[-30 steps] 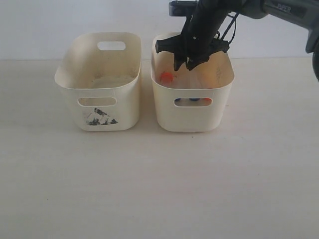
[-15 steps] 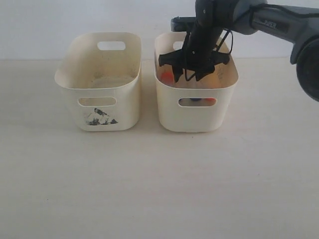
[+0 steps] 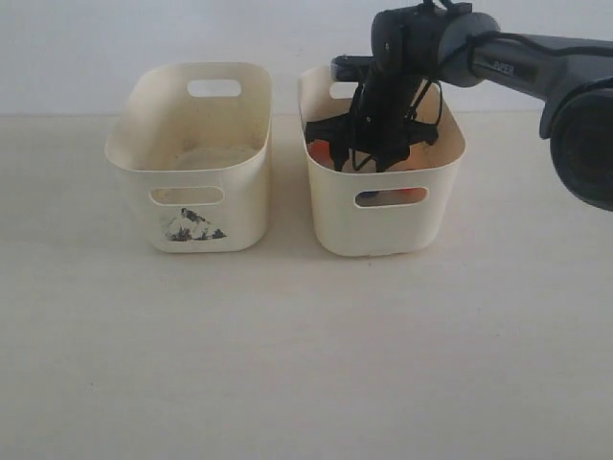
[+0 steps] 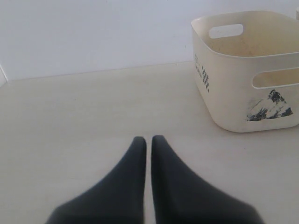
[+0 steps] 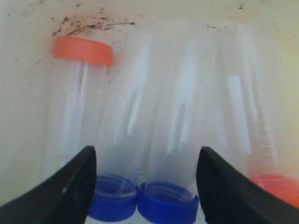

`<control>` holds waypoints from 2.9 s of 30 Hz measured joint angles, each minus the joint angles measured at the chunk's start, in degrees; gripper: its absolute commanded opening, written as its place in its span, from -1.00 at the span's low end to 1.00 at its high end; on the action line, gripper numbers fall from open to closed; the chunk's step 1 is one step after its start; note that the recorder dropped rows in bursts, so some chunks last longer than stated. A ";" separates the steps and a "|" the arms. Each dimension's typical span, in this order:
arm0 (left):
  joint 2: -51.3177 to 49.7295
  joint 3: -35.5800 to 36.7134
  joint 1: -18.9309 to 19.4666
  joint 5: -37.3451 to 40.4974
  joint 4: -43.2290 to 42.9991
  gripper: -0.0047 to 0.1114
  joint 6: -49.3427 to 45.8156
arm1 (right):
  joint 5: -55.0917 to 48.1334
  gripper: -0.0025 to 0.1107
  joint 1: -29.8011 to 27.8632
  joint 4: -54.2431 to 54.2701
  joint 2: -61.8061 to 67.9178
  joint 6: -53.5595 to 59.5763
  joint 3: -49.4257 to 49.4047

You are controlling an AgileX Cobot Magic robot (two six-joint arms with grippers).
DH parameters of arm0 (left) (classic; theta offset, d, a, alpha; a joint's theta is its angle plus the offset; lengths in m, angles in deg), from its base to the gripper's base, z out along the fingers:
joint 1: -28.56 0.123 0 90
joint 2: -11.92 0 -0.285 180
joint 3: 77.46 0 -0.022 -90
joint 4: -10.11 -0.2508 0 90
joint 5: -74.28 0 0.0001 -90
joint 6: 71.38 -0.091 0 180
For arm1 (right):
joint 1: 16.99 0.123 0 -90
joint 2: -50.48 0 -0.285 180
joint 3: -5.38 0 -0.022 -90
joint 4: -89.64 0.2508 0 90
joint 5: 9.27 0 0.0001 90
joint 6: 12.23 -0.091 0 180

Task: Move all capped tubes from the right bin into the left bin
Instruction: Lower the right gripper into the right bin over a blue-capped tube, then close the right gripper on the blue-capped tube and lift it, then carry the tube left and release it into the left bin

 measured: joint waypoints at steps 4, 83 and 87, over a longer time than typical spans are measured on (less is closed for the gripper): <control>0.00 0.00 0.00 0.00 0.00 -0.84 0.00 | 0.37 -0.97 0.00 -1.50 0.22 -0.10 0.49; 0.00 0.00 0.00 0.00 0.00 -0.84 0.00 | 1.96 -0.96 6.13 23.44 -18.14 12.07 -0.32; 0.00 0.00 0.00 0.00 0.00 -0.84 0.00 | 2.21 -0.96 7.59 23.57 -18.10 12.43 -0.32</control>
